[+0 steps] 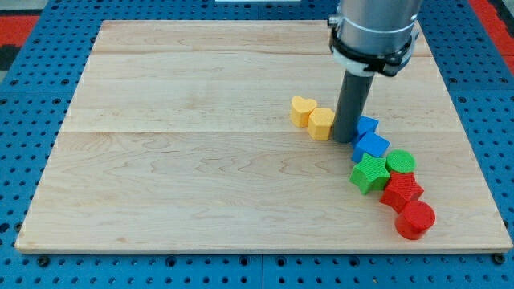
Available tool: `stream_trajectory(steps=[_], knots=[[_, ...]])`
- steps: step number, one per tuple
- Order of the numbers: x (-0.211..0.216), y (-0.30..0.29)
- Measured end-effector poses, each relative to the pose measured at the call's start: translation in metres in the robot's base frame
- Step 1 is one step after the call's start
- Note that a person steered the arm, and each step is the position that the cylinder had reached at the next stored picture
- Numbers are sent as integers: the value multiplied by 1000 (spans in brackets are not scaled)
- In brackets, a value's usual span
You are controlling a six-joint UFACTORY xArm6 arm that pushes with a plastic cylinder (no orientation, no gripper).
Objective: Push the yellow blocks towards center
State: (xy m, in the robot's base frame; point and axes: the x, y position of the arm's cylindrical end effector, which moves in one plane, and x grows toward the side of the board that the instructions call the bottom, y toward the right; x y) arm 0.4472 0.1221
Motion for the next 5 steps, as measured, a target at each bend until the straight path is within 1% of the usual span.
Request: stream_trajectory(steps=[1,2,3,4,5], knots=[[-11,5],[3,-35],[28,-36],[28,-36],[28,-19]])
